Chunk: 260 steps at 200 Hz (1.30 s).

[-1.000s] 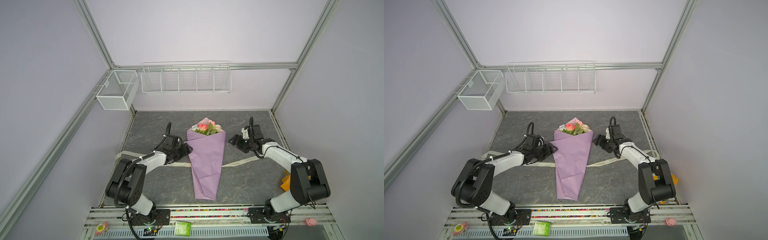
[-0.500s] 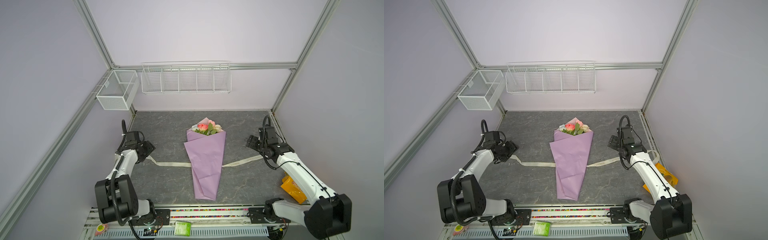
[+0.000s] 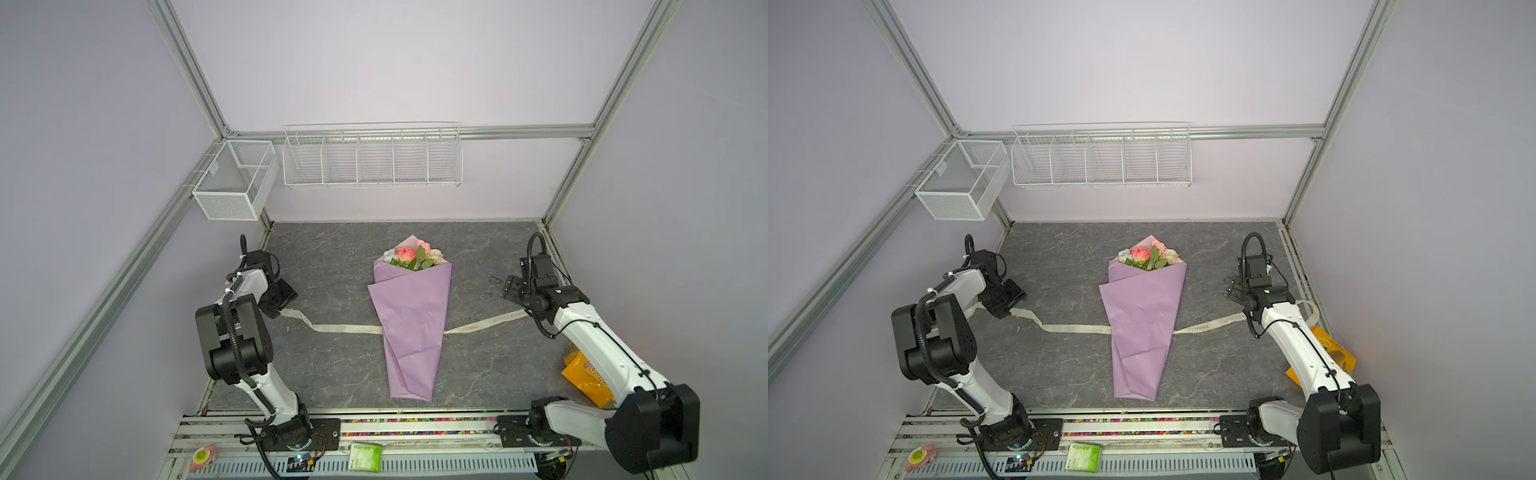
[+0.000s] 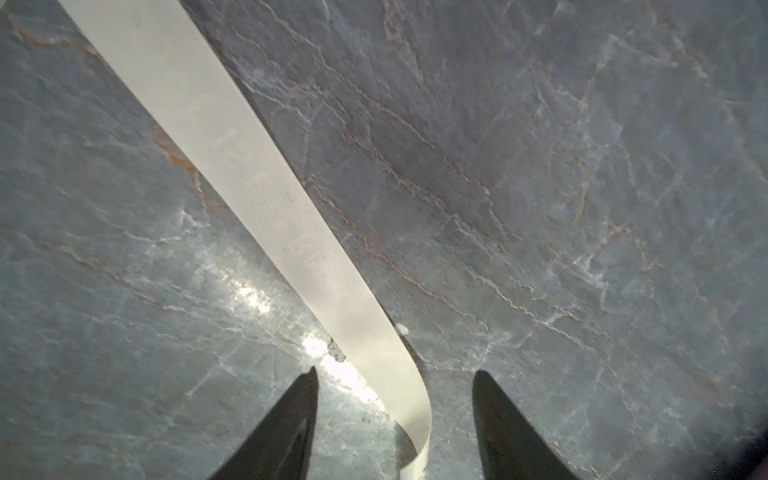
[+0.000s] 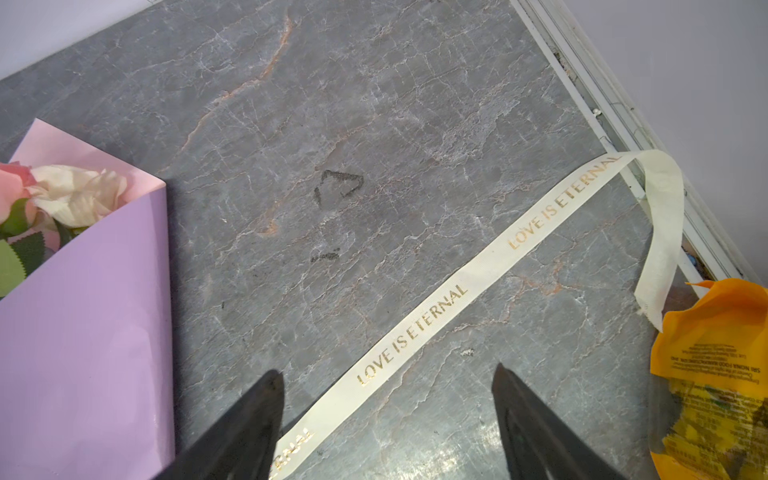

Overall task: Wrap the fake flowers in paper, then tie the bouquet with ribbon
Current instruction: 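Grasp the ribbon ends lying on the table with both grippers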

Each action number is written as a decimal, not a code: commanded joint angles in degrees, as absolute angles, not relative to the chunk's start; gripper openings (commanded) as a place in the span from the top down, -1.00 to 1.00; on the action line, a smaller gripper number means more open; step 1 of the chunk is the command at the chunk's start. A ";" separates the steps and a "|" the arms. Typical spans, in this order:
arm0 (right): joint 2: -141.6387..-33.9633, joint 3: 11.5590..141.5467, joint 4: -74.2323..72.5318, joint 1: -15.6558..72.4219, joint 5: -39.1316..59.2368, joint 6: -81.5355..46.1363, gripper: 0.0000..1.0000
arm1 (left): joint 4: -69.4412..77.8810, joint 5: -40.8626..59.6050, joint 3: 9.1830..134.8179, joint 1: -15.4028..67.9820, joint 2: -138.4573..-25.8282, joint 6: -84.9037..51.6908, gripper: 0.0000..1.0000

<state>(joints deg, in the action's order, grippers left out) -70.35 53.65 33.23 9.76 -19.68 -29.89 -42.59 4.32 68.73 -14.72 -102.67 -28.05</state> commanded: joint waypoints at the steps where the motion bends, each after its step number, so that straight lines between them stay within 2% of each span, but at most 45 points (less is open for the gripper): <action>1: -71.26 53.24 33.91 9.24 -20.42 -28.65 -0.64 | -46.14 2.54 70.72 -14.77 -104.94 -26.15 -0.12; 59: -73.03 54.01 34.70 8.79 -21.48 -28.08 -0.65 | -49.20 -3.23 73.71 -13.86 -109.89 -24.66 -0.05; 79: -73.42 54.09 34.44 8.61 -22.06 -27.61 -0.66 | -49.65 -4.22 74.05 -13.03 -110.84 -24.27 0.07; 97: -74.03 54.14 34.14 8.36 -22.41 -27.24 -0.66 | -50.09 -3.75 74.28 -12.42 -112.40 -23.67 0.35; 128: -75.09 54.10 33.93 8.00 -22.51 -26.98 -0.65 | -48.95 -3.10 73.44 -12.27 -114.07 -23.56 0.36; 139: -75.31 53.97 33.77 7.79 -22.32 -26.83 -0.66 | -48.73 -2.48 73.65 -12.25 -114.38 -23.54 0.43; 160: -75.18 53.97 33.75 7.39 -22.15 -26.39 -0.66 | -46.93 -1.12 72.71 -12.16 -112.38 -24.05 0.44; 208: -74.49 54.17 34.18 6.39 -22.19 -26.74 -0.69 | -44.68 3.12 73.38 -12.16 -110.19 -23.98 0.91; 216: -74.29 54.10 34.03 5.91 -21.41 -26.98 -0.60 | -43.56 5.02 72.97 -12.17 -109.46 -23.88 0.99; 234: -73.62 53.21 33.33 2.67 -15.90 -28.17 -0.43 | -41.67 8.95 72.11 -12.11 -107.87 -24.07 1.00; 260: -75.72 52.84 34.30 -5.45 -5.27 -29.26 -0.41 | -38.42 11.00 69.40 -11.42 -103.17 -24.57 1.00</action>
